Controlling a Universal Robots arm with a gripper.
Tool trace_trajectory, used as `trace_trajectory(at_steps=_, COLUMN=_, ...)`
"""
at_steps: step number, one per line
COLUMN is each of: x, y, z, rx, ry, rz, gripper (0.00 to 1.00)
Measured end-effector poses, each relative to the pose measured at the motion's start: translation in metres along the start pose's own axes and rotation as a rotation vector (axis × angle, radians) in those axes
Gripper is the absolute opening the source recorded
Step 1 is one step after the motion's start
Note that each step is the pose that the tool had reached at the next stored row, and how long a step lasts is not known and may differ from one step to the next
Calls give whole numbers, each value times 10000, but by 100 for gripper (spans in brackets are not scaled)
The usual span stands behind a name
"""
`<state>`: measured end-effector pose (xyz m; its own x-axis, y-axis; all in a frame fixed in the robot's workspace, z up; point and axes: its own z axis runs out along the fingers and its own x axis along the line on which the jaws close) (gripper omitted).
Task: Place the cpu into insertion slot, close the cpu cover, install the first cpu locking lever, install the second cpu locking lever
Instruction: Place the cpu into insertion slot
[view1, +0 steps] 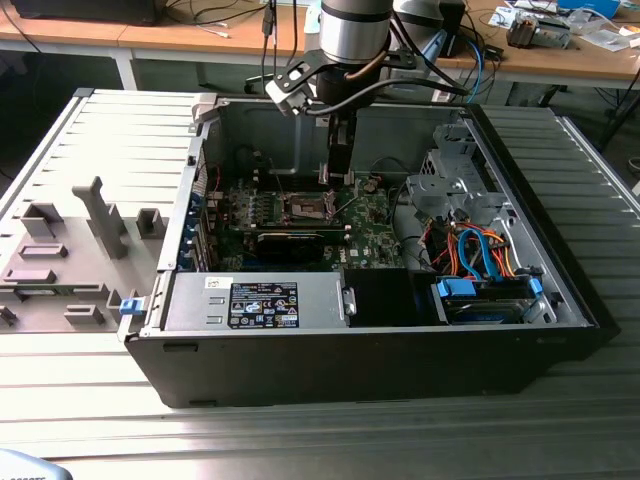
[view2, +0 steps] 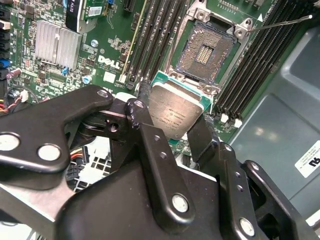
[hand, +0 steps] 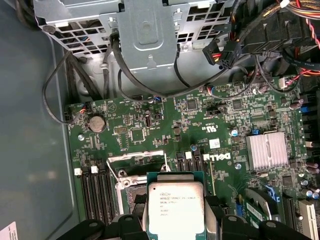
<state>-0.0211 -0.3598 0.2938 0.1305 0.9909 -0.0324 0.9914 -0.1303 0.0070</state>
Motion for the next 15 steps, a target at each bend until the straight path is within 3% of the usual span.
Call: trace_trajectory(at_steps=15, x=0, y=0, z=1, rx=6, ry=-1, rz=185, gripper=54)
